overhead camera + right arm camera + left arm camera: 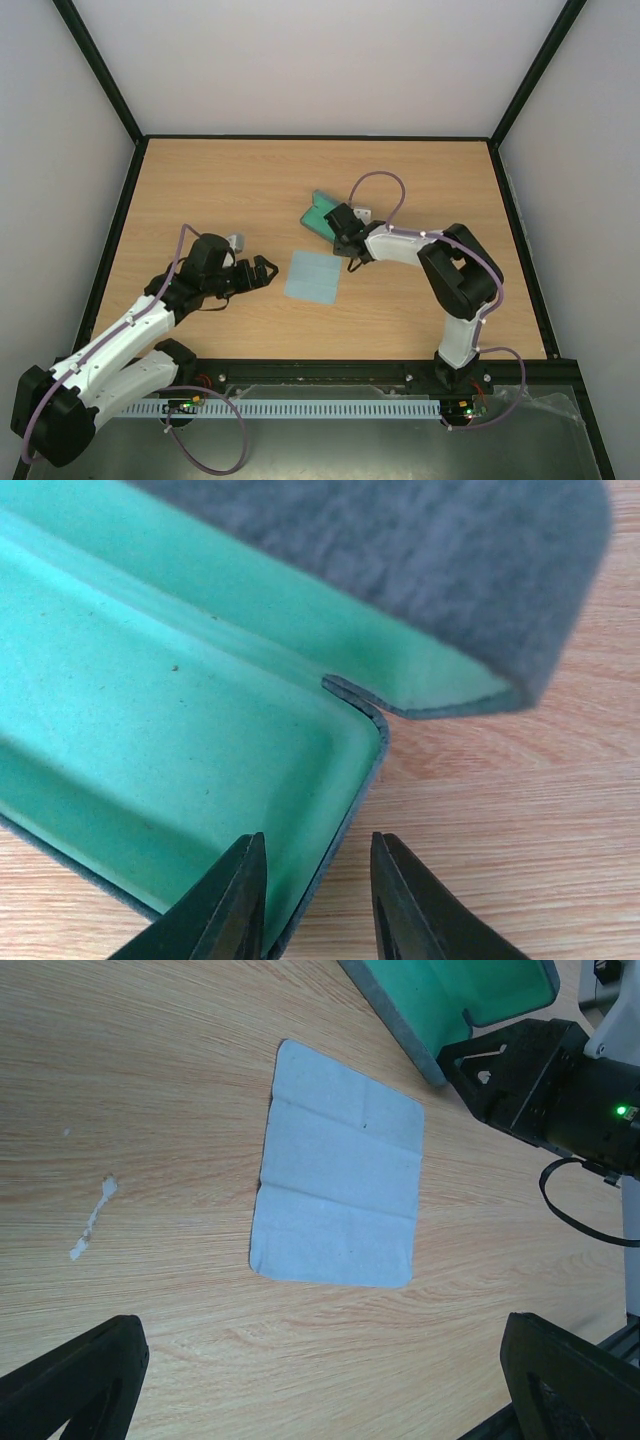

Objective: Organize the sunglasses
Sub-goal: Adjust the sunglasses case at the center of the board, then adjust the glasses cleaning cloth at the center of the board.

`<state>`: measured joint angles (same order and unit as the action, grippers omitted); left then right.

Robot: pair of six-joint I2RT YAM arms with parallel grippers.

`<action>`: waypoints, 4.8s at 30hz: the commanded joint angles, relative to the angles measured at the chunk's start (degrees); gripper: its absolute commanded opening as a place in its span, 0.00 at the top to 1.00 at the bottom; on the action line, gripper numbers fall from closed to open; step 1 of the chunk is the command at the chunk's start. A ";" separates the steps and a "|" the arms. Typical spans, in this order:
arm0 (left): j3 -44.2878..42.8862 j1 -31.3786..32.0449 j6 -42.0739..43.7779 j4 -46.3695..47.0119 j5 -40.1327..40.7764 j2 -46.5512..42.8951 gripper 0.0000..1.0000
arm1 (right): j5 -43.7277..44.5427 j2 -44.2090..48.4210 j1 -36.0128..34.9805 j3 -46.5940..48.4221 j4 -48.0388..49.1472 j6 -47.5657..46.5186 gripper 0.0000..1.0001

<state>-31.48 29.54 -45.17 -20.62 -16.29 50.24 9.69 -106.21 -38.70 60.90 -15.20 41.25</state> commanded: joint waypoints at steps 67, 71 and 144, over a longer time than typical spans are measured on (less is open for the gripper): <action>-12.29 2.13 7.78 10.53 10.93 33.19 0.20 | -4.07 6.71 -5.41 -8.00 4.40 -0.47 0.72; -12.39 2.11 7.69 10.51 10.79 33.08 0.19 | -3.42 5.67 -5.37 -7.63 3.82 -0.39 0.75; -23.26 3.31 15.29 6.37 13.63 45.57 0.47 | -1.49 6.93 -6.94 -9.16 3.01 -1.93 0.99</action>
<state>-51.42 32.18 -32.36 -11.92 -4.86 93.17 6.35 -97.65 -45.78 49.45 -10.87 39.64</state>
